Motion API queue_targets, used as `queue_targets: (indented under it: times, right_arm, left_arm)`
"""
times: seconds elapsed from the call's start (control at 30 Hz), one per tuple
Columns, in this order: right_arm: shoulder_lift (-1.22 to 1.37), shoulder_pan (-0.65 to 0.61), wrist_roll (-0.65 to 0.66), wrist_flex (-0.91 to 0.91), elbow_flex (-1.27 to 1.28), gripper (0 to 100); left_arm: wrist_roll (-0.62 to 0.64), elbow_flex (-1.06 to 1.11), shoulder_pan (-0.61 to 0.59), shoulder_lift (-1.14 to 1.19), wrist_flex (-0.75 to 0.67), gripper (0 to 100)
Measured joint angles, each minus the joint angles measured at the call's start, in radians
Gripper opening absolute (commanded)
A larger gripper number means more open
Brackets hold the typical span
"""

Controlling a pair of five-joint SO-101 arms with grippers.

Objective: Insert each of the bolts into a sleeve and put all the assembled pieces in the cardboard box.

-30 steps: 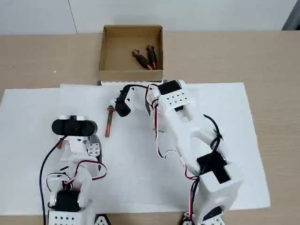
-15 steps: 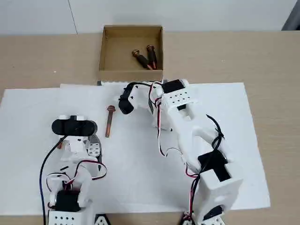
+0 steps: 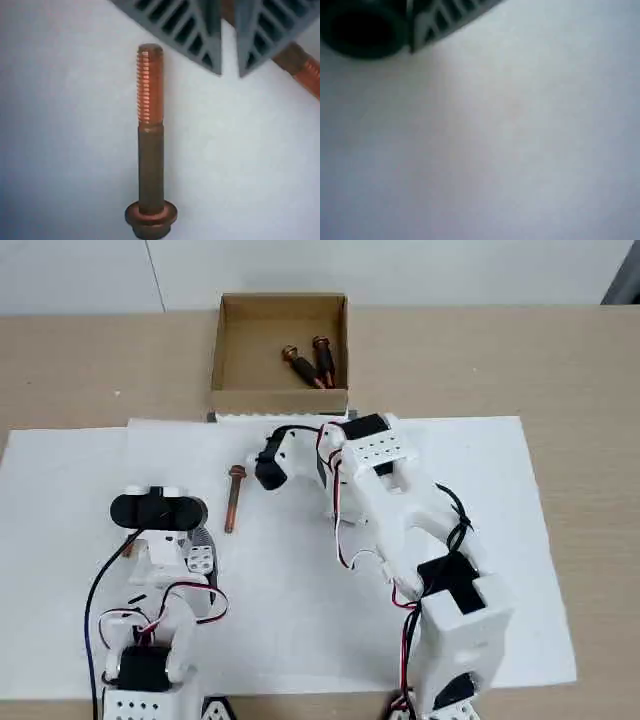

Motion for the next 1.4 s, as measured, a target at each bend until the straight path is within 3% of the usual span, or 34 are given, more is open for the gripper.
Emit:
queue_targets:
  times: [0.37, 0.7, 0.93, 1.17, 1.4]
  right_arm:
    - [0.003, 0.009, -0.005, 0.037, -0.054, 0.9]
    - [-0.164, 0.006, -0.229, 0.250, -0.186, 0.2]
    - [-0.350, 0.043, -0.459, 0.348, -0.186, 0.4]
    - [-0.529, 0.183, -0.736, 0.387, -0.186, 0.4]
    - [-0.727, 0.419, -0.888, 0.396, -0.041, 0.4]
  left_arm:
    - [0.000, 0.000, 0.000, 0.000, 0.000, 1]
    - [0.000, 0.000, 0.000, 0.000, 0.000, 1]
    - [0.000, 0.000, 0.000, 0.000, 0.000, 1]
    - [0.000, 0.000, 0.000, 0.000, 0.000, 1]
    - [0.000, 0.000, 0.000, 0.000, 0.000, 1]
